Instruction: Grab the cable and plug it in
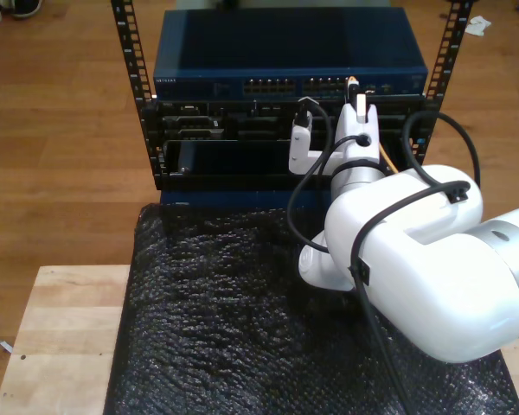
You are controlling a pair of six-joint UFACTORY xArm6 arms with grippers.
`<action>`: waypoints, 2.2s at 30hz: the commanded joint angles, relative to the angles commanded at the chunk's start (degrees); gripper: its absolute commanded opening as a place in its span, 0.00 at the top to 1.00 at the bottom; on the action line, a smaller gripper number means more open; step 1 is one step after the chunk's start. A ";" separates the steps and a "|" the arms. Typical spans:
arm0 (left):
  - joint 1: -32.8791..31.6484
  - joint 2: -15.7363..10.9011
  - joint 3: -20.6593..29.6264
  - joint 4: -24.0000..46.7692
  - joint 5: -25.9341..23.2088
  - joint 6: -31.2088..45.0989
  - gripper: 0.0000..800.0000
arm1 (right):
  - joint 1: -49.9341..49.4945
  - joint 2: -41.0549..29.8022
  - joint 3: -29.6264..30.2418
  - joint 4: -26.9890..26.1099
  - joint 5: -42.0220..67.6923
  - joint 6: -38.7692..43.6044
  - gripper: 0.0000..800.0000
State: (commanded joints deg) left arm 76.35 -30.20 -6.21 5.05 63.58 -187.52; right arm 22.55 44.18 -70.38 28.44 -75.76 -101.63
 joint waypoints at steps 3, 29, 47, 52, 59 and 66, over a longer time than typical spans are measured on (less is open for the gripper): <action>0.00 -0.09 0.00 0.00 0.00 0.00 0.00 | 0.00 -0.09 0.18 0.09 0.00 0.00 1.00; 0.00 0.00 0.00 0.00 0.00 0.00 0.00 | 2.29 -15.47 14.95 0.35 13.36 0.00 0.40; 0.00 0.00 0.00 0.00 0.00 0.00 0.00 | -0.79 -38.59 25.41 -0.18 40.44 -0.18 0.17; 0.00 0.00 0.00 0.00 0.00 0.00 0.00 | -3.78 -46.15 26.46 -2.99 54.42 -1.32 0.10; 0.00 0.00 0.00 0.00 0.00 0.00 0.00 | -9.85 -54.07 29.19 -5.63 69.54 -2.46 0.09; 0.00 0.00 0.00 0.00 0.00 0.00 0.00 | -17.05 -59.60 29.71 -7.30 84.31 -10.11 0.07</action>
State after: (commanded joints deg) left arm 76.35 -30.20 -6.21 5.05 63.58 -187.52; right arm 5.49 -15.43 -40.67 21.14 8.55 -111.74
